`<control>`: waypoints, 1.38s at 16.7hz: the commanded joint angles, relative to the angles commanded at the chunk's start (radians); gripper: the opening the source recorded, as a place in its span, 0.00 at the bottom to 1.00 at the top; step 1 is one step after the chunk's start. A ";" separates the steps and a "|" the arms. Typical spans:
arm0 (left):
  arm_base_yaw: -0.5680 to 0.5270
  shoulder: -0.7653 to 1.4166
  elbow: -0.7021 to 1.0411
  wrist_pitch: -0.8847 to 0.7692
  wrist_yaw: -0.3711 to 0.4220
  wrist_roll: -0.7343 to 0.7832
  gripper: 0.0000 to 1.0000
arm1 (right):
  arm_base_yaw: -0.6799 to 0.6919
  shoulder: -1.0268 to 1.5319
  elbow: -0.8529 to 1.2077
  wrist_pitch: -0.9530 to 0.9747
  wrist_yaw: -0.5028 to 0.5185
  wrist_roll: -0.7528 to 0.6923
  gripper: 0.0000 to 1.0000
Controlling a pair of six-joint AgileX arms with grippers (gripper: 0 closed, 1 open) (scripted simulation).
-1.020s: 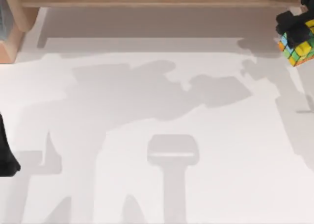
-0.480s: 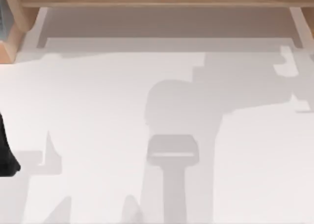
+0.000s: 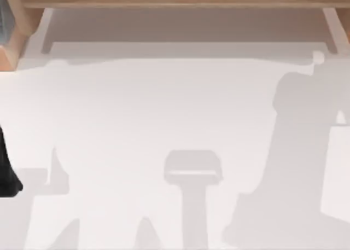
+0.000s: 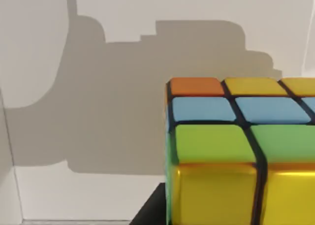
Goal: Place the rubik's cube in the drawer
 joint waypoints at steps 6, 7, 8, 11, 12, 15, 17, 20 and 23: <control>0.000 0.000 0.000 0.000 0.000 0.000 1.00 | 0.000 0.014 0.004 0.000 -0.002 0.001 0.00; 0.000 0.000 0.000 0.000 0.000 0.000 1.00 | 0.000 0.014 0.004 0.000 -0.002 0.001 0.00; 0.000 0.000 0.000 0.000 0.000 0.000 1.00 | 0.000 0.014 0.004 0.000 -0.002 0.001 0.08; 0.000 0.000 0.000 0.000 0.000 0.000 1.00 | 0.000 0.014 0.004 0.000 -0.002 0.001 0.30; 0.000 0.000 0.000 0.000 0.000 0.000 1.00 | 0.000 0.014 0.004 0.000 -0.002 0.001 0.38; 0.000 0.000 0.000 0.000 0.000 0.000 1.00 | 0.000 0.014 0.004 0.000 -0.002 0.001 0.60; 0.000 0.000 0.000 0.000 0.000 0.000 1.00 | 0.000 0.014 0.004 0.000 -0.002 0.001 0.75; 0.000 0.000 0.000 0.000 0.000 0.000 1.00 | 0.000 0.014 0.004 0.000 -0.002 0.001 0.98; 0.000 0.000 0.000 0.000 0.000 0.000 1.00 | 0.000 0.014 0.004 0.000 -0.002 0.001 1.00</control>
